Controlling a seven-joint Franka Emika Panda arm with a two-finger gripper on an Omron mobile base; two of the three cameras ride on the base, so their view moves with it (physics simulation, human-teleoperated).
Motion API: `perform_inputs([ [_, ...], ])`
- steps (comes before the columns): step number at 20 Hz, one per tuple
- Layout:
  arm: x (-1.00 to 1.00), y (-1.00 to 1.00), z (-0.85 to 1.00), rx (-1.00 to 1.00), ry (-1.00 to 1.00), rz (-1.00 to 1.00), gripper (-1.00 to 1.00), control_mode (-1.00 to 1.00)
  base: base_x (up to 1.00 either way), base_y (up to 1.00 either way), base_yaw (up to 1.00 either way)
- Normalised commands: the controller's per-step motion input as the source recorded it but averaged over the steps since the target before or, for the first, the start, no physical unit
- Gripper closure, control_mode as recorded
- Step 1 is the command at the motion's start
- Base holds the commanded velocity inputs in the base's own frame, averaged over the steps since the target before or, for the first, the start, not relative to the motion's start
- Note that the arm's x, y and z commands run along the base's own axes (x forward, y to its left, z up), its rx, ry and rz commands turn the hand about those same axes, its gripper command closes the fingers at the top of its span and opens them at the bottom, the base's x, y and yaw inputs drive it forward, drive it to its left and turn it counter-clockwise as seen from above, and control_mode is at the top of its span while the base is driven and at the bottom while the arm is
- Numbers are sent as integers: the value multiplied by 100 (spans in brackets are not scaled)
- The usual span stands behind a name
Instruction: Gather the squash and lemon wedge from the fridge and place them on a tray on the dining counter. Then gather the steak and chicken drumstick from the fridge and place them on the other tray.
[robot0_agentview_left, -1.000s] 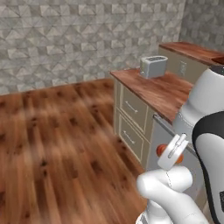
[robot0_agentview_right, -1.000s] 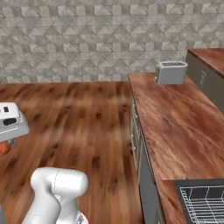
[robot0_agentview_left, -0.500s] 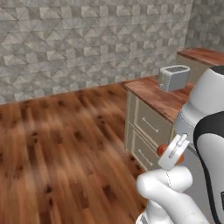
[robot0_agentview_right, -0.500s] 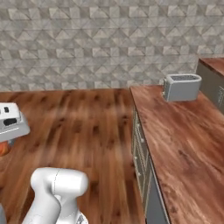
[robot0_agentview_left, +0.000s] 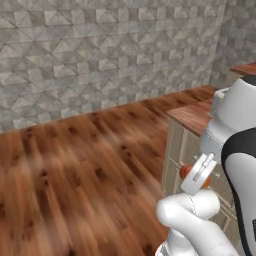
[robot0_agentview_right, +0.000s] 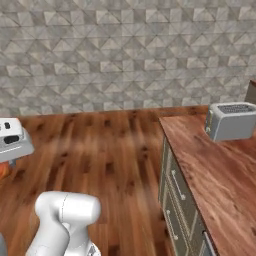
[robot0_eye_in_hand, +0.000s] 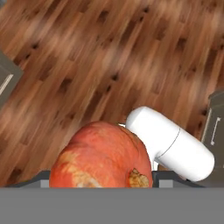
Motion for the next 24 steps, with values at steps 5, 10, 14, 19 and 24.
perform_inputs([
  [5,0,0,0,0,0,0,100,100,86,55,-17],
  [10,0,0,0,0,0,0,100,100,86,34,-21],
  [14,0,0,0,0,0,0,100,100,80,38,-26],
  [19,0,0,0,0,0,0,100,100,80,36,-30],
  [24,0,0,0,0,0,0,100,100,78,35,-32],
])
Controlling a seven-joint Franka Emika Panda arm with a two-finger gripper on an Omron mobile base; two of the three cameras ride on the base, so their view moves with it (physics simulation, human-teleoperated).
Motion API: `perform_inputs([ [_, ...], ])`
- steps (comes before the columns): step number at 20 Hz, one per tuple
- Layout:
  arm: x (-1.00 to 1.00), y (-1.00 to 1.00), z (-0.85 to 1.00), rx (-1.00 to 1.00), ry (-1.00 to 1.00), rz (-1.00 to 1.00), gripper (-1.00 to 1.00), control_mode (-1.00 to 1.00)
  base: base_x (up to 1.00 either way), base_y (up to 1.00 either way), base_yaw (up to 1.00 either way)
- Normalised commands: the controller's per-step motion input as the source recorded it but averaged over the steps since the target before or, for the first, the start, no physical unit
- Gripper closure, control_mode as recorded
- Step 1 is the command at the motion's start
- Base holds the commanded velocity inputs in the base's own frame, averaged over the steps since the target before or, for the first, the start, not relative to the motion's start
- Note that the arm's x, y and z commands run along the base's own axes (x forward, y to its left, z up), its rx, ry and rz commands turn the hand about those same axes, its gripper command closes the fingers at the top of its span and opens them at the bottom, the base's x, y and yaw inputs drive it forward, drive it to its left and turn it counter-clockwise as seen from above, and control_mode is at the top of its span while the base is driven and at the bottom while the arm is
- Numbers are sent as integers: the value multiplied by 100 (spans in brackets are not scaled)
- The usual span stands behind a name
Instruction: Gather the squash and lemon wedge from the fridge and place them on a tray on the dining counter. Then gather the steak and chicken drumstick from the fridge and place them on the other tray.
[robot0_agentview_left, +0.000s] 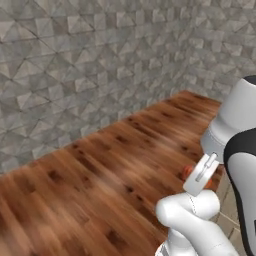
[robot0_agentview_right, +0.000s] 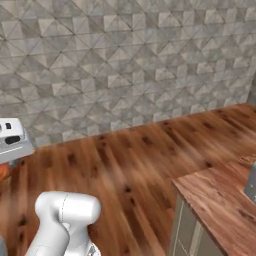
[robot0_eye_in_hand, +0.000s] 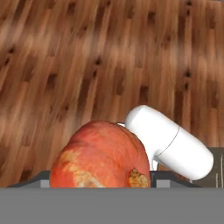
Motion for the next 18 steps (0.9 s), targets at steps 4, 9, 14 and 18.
perform_inputs([
  [4,0,0,0,0,0,0,100,100,76,36,-35],
  [9,0,0,0,0,0,0,100,100,81,30,-36],
  [14,0,0,0,0,0,0,100,100,80,23,-37],
  [18,0,0,0,0,0,0,100,100,81,17,-37],
])
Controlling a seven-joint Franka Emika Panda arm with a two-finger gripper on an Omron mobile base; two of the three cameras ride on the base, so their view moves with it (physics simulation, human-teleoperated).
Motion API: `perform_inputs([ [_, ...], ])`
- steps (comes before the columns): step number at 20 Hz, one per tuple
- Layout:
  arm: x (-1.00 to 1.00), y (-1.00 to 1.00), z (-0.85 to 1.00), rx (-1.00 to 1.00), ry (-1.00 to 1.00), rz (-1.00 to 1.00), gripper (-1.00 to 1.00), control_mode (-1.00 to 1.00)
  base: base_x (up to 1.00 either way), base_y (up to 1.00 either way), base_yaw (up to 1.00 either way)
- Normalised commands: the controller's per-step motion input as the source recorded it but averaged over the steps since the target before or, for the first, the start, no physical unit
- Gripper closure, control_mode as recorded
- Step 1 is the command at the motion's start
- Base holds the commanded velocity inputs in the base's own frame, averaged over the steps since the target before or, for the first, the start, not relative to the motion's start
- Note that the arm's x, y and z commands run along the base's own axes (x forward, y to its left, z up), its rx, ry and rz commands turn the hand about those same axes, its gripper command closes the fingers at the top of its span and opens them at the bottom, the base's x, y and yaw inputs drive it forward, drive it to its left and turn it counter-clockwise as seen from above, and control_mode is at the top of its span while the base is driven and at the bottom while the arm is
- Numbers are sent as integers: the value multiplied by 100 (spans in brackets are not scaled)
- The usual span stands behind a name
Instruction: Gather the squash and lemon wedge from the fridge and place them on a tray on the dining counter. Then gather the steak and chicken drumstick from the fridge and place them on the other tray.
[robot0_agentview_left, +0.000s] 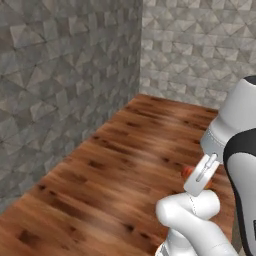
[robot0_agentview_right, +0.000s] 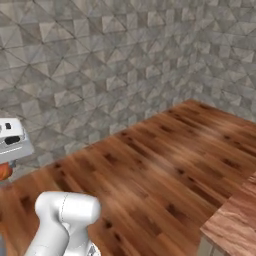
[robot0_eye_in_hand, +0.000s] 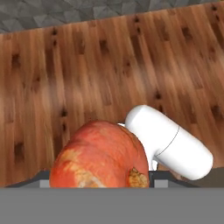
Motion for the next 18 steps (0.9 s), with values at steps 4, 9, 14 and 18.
perform_inputs([
  [4,0,0,0,0,0,0,100,100,81,13,-37],
  [9,0,0,0,0,0,0,100,100,81,12,-38],
  [14,0,0,0,0,0,0,100,100,82,11,-38],
  [18,0,0,0,0,0,0,100,100,84,13,-38],
])
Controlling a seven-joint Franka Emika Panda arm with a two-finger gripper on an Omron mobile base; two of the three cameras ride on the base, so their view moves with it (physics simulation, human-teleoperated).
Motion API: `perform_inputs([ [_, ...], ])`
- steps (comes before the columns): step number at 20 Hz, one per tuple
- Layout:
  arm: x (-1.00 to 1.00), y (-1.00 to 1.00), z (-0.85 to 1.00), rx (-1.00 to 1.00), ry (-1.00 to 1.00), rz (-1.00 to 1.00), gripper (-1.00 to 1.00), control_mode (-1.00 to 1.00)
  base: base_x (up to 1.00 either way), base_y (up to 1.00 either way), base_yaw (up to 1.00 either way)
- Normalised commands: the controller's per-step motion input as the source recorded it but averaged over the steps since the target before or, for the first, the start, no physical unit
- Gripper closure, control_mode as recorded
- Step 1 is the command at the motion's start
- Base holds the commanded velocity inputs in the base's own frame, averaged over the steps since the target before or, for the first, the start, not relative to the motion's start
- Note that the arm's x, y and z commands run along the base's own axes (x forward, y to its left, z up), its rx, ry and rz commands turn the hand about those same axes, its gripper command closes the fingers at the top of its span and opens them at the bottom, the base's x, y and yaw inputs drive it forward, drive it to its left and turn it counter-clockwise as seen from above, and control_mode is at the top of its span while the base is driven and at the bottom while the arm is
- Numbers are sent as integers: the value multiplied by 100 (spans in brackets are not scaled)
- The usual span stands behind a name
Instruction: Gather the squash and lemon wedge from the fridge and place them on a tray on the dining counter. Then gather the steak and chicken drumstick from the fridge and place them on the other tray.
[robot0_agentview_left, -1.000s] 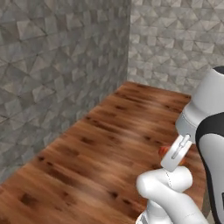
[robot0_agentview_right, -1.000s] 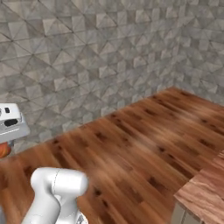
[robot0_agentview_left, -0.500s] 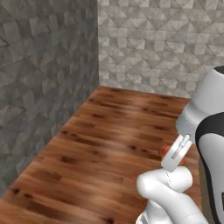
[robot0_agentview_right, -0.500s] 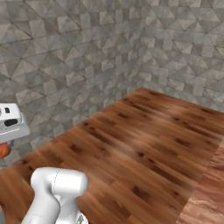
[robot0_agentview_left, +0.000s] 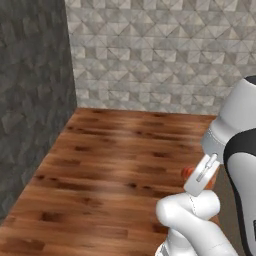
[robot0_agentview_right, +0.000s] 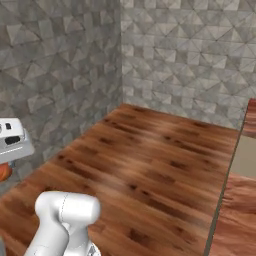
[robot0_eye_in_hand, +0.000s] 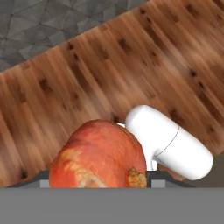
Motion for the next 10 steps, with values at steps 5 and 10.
perform_inputs([
  [5,0,0,0,0,0,0,100,100,85,15,-38],
  [10,0,0,0,0,0,0,100,100,81,29,-38],
])
